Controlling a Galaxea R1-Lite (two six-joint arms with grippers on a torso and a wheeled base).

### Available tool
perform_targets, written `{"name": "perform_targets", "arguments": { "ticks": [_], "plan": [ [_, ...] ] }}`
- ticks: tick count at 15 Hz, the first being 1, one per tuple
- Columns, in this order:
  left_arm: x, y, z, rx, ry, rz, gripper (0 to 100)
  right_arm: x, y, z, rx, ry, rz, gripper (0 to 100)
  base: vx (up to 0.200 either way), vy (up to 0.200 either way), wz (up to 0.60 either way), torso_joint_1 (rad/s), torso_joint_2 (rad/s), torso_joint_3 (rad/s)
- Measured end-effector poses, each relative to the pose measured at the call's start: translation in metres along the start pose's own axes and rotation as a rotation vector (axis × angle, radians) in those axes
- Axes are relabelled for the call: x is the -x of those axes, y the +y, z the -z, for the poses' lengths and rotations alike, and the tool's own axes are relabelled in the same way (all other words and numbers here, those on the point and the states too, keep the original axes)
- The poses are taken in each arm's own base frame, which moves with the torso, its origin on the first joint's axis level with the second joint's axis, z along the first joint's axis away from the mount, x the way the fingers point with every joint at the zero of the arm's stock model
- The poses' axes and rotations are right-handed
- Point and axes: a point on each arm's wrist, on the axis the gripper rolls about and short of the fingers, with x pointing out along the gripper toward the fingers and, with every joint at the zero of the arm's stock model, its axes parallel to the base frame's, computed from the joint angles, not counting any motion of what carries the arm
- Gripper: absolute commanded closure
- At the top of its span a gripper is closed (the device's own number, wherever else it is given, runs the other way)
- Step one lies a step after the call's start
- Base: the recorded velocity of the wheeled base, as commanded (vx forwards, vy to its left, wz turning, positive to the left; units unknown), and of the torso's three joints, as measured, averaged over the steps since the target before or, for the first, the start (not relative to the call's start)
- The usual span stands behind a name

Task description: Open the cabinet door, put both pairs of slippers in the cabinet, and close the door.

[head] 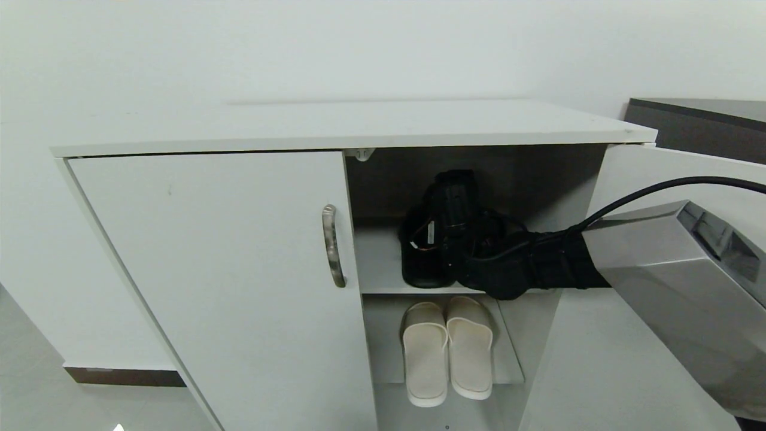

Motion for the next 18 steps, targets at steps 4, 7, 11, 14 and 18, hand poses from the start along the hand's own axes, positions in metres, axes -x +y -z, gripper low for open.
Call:
{"name": "perform_targets", "arguments": {
  "ticks": [4,7,11,14,18],
  "plan": [
    [0.000,0.000,0.000,-0.001,0.000,0.001,100,0.033,-0.008,0.005,0.050,0.051,-0.049,0,0.000,0.000,0.00,0.000,0.00,0.000],
    [0.000,0.000,0.000,-0.001,0.000,0.001,100,0.086,-0.018,-0.004,0.047,0.044,-0.155,100,-0.200,0.000,0.00,0.005,0.00,0.002],
    [0.000,0.000,0.000,0.000,0.000,0.001,100,0.144,-0.035,-0.014,0.010,0.001,-0.279,100,-0.200,0.000,0.00,-0.001,0.00,0.002],
    [0.000,0.000,0.000,0.000,0.000,0.001,100,0.179,-0.049,-0.018,-0.006,-0.006,-0.422,100,-0.200,0.000,0.00,0.001,0.00,0.002],
    [0.000,0.000,0.000,0.000,0.000,0.001,100,0.210,-0.090,0.004,0.042,0.068,-0.580,100,-0.200,0.000,0.00,0.002,0.00,0.006]
  ]
}}
